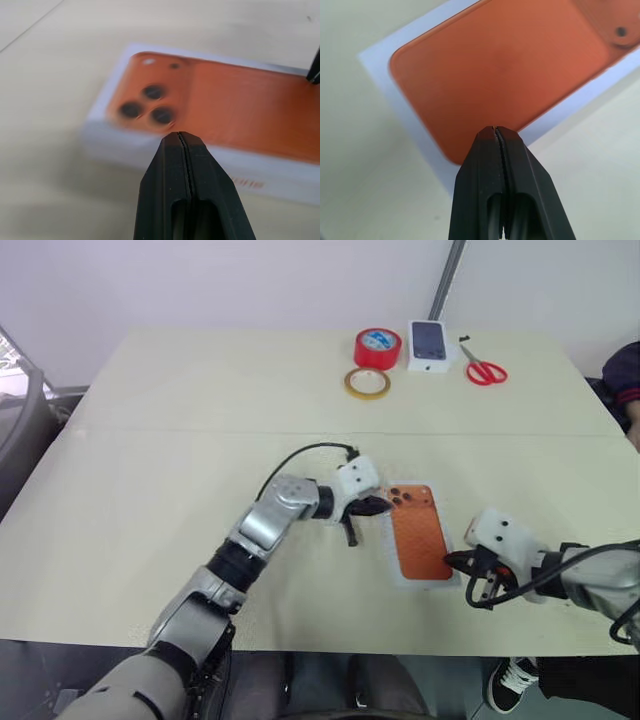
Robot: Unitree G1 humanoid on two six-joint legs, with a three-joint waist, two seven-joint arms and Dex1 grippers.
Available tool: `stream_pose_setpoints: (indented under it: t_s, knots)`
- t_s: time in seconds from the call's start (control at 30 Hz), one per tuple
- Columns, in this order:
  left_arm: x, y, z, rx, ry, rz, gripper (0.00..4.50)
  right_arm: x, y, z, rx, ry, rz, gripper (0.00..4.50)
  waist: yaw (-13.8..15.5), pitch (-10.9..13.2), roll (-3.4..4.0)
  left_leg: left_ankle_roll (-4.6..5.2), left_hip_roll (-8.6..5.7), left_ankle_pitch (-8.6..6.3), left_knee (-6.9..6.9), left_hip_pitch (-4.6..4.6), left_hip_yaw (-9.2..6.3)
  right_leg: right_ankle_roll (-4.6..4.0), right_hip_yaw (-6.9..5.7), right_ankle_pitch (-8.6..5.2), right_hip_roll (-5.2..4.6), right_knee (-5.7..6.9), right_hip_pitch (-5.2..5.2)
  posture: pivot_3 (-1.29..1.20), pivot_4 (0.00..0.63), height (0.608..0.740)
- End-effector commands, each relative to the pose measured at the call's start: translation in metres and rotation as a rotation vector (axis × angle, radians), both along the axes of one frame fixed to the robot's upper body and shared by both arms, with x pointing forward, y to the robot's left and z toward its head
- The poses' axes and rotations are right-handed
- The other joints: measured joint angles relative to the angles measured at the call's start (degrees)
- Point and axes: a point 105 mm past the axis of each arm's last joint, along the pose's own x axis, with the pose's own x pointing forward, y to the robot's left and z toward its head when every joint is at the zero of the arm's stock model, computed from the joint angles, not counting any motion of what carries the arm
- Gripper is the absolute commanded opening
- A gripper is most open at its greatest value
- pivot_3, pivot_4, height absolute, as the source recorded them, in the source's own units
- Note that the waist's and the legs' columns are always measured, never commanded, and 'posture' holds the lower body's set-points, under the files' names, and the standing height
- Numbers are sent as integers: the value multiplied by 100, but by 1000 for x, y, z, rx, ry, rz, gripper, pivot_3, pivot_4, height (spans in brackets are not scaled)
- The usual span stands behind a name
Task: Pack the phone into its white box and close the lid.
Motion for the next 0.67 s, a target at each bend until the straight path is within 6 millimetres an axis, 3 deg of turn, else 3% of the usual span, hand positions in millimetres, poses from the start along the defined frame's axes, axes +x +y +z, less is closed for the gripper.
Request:
stream_pose_setpoints:
  t_s: [0.03,0.1,0.2,0.3,0.47,0.67]
  knots:
    - [16,59,47,-136,-99,160,0,15,-19,35,25,-181,-79,33,-22,1,0,0,0,0,0,0,0,0,-1,0,-1,1,0,0,150,736]
    - [19,102,54,-144,-123,264,0,19,-31,40,41,-208,-120,33,-37,0,1,-1,0,0,-1,0,0,0,-3,0,-3,-2,1,0,150,736]
    - [14,165,48,-111,-113,421,0,24,-51,45,68,-239,-185,33,-42,-1,3,-1,0,0,-4,2,1,0,-3,0,-5,-5,3,0,150,736]
    - [1,201,41,-88,-92,510,0,29,-60,44,115,-245,-216,33,-24,-1,3,0,0,0,-5,2,2,0,-4,0,-8,-5,3,0,150,736]
    - [-15,227,31,-56,-73,605,0,34,-56,37,174,-229,-211,33,66,0,1,0,-4,-1,-2,1,1,0,-7,0,-17,-4,6,0,150,736]
    - [-25,228,22,-57,-50,643,0,37,-48,31,211,-211,-180,33,72,0,2,2,-3,-2,-3,2,4,0,-3,0,-17,-4,5,0,150,736]
